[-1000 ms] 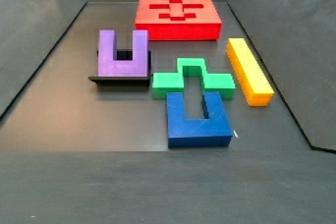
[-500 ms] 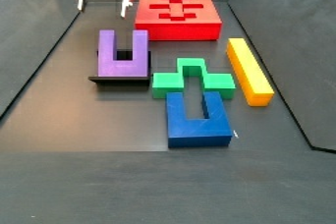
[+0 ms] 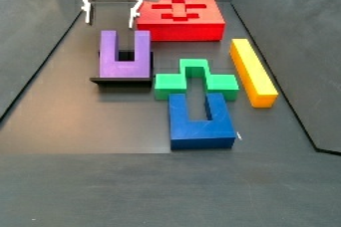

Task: Pick up the purple object. Move up. Place the purple object on the fixture. Regrasp the purple object. Move to above the board. Insert the purple object.
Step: Regrasp the purple object.

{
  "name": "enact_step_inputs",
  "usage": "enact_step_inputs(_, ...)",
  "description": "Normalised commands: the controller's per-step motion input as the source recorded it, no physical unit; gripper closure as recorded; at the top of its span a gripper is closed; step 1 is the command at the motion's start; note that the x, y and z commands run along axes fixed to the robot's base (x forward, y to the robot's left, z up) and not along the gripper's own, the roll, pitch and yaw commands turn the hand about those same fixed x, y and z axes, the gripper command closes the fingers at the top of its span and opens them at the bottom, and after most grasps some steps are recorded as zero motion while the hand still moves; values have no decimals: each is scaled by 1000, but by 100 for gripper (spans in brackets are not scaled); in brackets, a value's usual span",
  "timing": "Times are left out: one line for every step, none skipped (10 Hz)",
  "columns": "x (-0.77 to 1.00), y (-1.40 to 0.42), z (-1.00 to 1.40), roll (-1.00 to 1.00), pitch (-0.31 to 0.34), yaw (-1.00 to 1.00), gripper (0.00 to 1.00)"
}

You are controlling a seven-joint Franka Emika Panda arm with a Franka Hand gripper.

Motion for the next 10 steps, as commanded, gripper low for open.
enact_step_inputs(46, 20, -360, 191, 183, 0, 0)
enact_step_inputs(37, 6, -397, 257, 180, 0, 0)
enact_step_inputs(129, 23, -363, 257, 180, 0, 0)
enact_step_inputs(126, 106, -257, 197, 171, 0, 0)
enact_step_inputs(174, 217, -71, 74, 200, 0, 0)
enact_step_inputs(214, 234, 0, 0, 214, 0, 0)
enact_step_inputs(80, 129, 0, 0, 137, 0, 0)
enact_step_inputs(0, 23, -57, 0, 9, 0, 0)
enact_step_inputs(0, 0, 0, 29, 0, 0, 0)
enact_step_inputs(0, 0, -100, 54, 0, 0, 0)
